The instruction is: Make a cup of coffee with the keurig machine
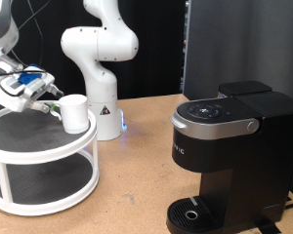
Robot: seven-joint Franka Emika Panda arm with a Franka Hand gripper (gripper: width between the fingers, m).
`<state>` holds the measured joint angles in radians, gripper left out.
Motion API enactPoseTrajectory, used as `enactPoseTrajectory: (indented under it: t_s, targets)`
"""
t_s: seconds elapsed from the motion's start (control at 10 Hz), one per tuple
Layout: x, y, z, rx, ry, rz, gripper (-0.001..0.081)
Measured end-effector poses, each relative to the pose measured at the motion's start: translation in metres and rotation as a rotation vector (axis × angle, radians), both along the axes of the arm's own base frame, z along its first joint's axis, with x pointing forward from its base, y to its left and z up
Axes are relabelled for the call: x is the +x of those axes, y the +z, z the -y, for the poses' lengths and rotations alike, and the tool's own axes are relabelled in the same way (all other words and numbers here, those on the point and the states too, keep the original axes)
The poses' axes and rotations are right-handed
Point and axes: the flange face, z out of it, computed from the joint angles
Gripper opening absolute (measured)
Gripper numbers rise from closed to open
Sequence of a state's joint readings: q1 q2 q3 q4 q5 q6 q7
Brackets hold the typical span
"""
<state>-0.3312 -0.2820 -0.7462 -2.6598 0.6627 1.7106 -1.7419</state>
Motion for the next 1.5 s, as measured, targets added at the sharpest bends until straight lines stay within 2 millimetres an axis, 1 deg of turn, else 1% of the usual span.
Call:
enactPoseTrajectory:
  t_s: [0.3,1.0,1.1,1.2,1.3,1.4,1.5]
  targets:
    - [-0.001,-0.009,0.000,-0.003,0.005,-0.010,0.0806]
    - [-0.004,-0.018,-0.007,0.000,-0.006,-0.023,0.0806]
    - [-0.005,-0.019,-0.008,0.002,-0.005,-0.024,0.0711]
    - [-0.005,-0.020,-0.009,0.003,-0.004,-0.024,0.0711]
    - [-0.005,-0.020,-0.009,0.004,-0.003,-0.023,0.0510]
    - [-0.005,-0.020,-0.009,0.004,-0.003,-0.023,0.0337]
    - [-0.006,-0.021,-0.010,0.005,-0.002,-0.023,0.0337]
